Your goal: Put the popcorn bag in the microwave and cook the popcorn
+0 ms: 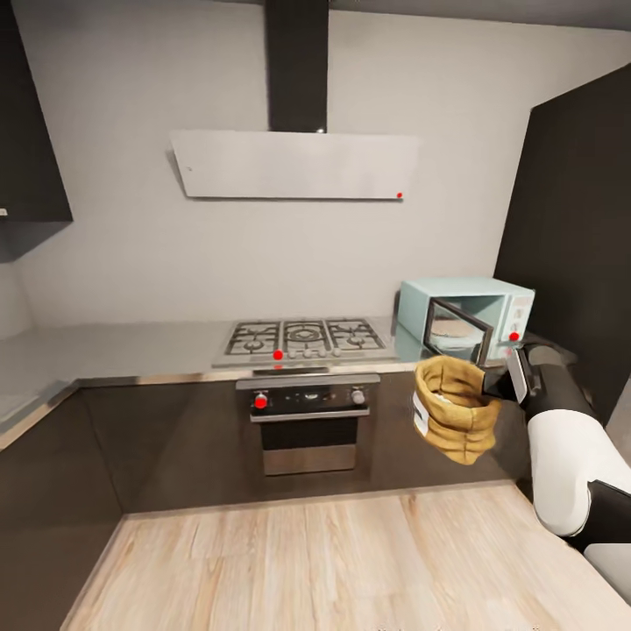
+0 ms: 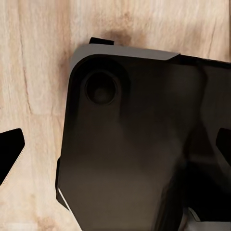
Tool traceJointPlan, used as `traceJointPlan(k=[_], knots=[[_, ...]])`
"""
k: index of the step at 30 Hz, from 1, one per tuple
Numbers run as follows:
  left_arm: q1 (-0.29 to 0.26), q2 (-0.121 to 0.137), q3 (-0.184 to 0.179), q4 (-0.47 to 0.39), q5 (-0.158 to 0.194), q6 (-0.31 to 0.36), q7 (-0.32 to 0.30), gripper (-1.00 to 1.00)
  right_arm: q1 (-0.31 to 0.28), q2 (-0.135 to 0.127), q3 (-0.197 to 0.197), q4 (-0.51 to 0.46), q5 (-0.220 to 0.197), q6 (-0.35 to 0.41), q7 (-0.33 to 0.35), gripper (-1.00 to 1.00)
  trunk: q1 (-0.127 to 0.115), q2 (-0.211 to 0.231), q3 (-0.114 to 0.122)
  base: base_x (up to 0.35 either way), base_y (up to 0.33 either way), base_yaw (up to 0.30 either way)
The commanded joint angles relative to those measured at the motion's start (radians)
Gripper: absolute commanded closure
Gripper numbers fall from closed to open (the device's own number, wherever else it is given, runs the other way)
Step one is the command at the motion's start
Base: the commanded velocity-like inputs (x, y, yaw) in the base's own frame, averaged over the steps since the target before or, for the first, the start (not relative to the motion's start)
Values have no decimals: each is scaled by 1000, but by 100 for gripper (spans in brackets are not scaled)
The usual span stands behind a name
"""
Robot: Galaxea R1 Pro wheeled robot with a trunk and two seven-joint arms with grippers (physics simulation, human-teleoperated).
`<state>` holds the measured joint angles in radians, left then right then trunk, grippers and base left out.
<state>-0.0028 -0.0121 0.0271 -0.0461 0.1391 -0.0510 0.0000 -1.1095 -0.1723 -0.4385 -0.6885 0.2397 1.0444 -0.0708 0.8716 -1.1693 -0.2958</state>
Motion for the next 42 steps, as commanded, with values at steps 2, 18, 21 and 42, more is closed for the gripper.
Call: traceJointPlan(k=[2, 18, 21, 42], knots=[[0, 0, 2, 0, 7, -3, 0, -100, -1, 1, -2, 0, -1, 3, -4, 100, 0, -1, 0, 0, 0, -283], [0, 0, 2, 0, 7, -3, 0, -100, -1, 1, -2, 0, -2, 3, -4, 100, 0, -1, 8, 0, 0, -283], [0, 0, 2, 0, 7, -3, 0, -100, -1, 1, -2, 0, -2, 3, -4, 100, 0, -1, 9, 0, 0, -283], [0, -2, 1, 0, 4, -1, 6, -100, -1, 1, -2, 0, -3, 3, -4, 100, 0, -1, 16, 0, 0, -159]])
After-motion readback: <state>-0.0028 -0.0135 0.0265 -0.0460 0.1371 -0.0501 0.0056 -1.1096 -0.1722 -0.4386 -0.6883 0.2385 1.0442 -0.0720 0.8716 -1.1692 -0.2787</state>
